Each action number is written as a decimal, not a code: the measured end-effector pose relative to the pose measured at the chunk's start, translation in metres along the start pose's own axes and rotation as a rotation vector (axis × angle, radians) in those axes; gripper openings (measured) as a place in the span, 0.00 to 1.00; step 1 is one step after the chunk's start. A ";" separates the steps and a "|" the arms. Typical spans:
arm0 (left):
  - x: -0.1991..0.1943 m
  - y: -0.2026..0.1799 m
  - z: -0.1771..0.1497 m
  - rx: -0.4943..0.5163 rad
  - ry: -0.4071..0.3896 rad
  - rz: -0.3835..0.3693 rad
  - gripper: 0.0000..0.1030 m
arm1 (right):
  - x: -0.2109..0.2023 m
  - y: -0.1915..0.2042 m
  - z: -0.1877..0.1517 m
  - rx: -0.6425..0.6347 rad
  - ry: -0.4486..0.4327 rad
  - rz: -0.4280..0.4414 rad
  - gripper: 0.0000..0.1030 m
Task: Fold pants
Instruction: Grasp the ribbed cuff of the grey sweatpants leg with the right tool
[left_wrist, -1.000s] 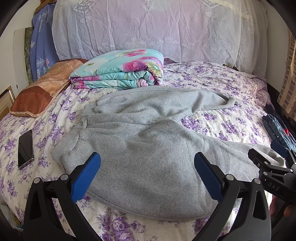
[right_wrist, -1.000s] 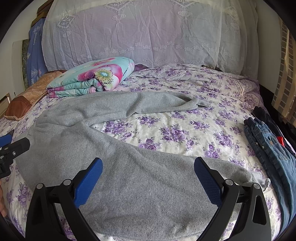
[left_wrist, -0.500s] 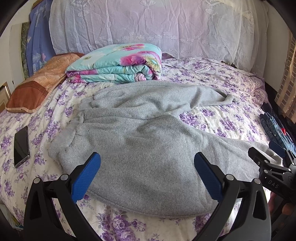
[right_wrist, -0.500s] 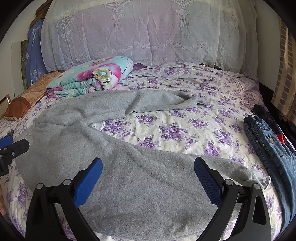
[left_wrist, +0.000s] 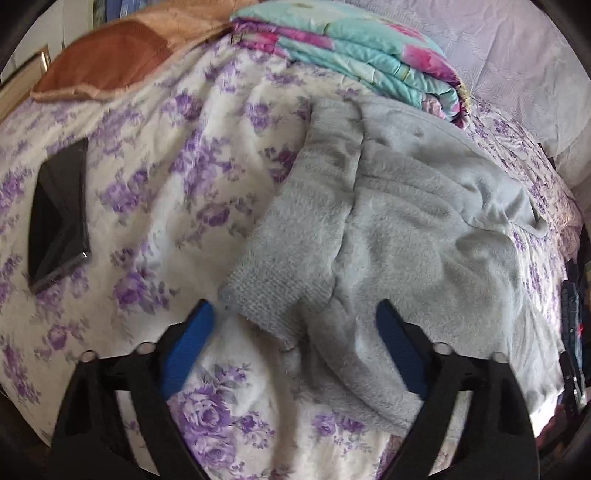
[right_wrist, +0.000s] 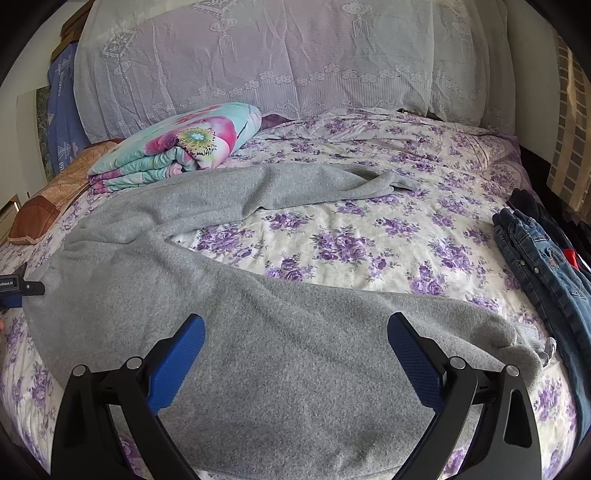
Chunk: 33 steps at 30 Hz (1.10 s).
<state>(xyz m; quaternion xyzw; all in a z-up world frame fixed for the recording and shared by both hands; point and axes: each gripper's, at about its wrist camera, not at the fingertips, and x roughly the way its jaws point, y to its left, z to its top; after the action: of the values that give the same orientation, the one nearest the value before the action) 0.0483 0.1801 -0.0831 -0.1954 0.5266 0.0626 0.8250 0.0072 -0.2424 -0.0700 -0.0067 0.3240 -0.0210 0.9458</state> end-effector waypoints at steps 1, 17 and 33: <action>0.001 0.000 -0.003 -0.012 0.024 -0.015 0.66 | 0.001 -0.001 0.000 0.003 -0.001 0.002 0.97; -0.035 -0.045 0.001 0.091 -0.185 -0.064 0.15 | 0.017 -0.035 -0.010 0.126 0.110 0.048 0.97; -0.065 0.028 -0.006 -0.060 -0.181 0.216 0.51 | 0.016 -0.002 -0.001 -0.055 0.129 -0.020 0.97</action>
<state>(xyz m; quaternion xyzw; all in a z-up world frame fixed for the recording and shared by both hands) 0.0064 0.2102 -0.0345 -0.1558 0.4657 0.1843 0.8514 0.0192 -0.2447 -0.0808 -0.0346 0.3847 -0.0219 0.9221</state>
